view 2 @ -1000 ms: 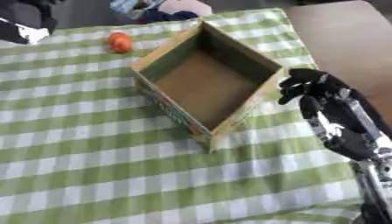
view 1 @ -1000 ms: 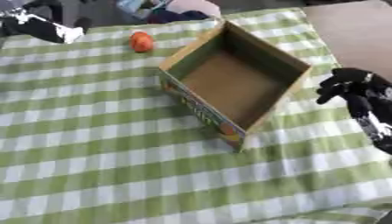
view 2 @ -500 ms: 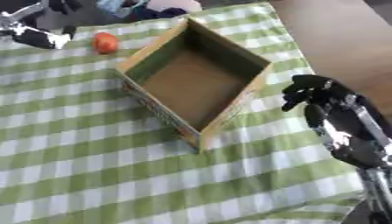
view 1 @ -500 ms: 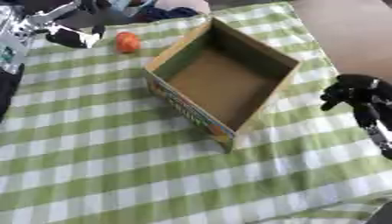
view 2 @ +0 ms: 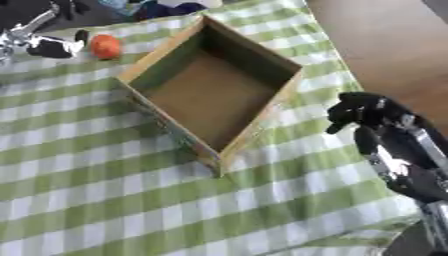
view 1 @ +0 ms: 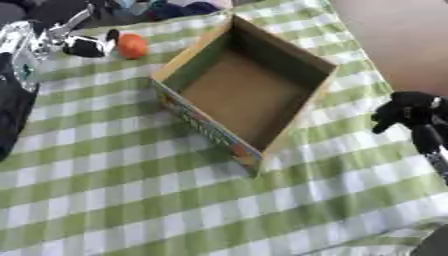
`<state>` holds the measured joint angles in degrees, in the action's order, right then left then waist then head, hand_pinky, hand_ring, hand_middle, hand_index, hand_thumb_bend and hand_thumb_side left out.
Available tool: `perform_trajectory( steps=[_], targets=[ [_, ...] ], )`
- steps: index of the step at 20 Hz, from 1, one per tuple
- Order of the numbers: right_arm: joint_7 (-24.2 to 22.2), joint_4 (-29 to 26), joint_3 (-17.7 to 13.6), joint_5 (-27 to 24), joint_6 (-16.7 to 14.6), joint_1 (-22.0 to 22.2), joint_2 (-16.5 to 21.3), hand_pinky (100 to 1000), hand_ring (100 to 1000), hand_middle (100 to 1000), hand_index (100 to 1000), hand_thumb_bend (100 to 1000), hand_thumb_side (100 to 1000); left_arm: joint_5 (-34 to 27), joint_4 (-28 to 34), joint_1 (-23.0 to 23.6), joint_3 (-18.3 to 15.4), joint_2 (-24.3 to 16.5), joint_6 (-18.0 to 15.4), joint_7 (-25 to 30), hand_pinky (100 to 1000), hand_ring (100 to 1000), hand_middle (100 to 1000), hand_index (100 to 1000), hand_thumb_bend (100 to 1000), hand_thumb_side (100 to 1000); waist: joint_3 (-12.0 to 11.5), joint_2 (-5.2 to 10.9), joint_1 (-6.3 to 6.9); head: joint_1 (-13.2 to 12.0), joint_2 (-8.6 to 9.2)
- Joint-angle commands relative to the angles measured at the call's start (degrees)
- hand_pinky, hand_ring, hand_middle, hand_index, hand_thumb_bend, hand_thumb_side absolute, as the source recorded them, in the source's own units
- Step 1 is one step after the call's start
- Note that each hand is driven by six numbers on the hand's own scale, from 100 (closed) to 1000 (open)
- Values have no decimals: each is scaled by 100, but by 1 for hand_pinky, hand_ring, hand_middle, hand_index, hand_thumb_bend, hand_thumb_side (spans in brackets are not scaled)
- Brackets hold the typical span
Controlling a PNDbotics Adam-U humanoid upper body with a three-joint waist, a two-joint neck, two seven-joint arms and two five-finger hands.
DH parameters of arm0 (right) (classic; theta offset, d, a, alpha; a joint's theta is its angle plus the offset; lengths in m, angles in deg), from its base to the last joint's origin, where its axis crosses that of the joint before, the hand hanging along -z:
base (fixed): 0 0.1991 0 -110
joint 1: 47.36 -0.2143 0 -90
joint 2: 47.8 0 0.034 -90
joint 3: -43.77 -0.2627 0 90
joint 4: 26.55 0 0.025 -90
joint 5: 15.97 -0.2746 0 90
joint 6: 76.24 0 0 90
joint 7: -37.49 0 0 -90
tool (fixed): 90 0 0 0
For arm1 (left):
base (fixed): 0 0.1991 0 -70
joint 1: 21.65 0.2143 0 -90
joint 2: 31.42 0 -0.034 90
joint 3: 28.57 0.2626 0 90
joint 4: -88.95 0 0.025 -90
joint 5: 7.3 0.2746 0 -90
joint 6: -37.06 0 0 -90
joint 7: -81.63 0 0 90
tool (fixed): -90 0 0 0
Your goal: Pick up objects on the table and place them in the box.
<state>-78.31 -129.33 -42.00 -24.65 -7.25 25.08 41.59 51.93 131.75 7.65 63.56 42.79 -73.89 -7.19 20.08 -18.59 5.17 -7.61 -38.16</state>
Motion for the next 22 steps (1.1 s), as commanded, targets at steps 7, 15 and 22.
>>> perform_trajectory(
  steps=[7,15,22],
  targets=[
    [-19,-129,-42,0,-6,-100,32,782,611,692,867,100,568,-15,-124,-91,-99,-122,323,-428,676,647,710,871,100,243,68,7,70,-11,126],
    [-20,-133,-55,9,4,-113,29,782,611,693,867,100,569,121,-129,-52,-108,-168,370,-527,677,651,708,873,100,248,64,-28,125,17,82],
    [-21,-127,-67,21,2,-100,25,783,612,693,867,100,569,129,-169,-1,-77,-215,214,-236,692,666,713,881,163,274,71,-34,129,55,37]
  ],
)
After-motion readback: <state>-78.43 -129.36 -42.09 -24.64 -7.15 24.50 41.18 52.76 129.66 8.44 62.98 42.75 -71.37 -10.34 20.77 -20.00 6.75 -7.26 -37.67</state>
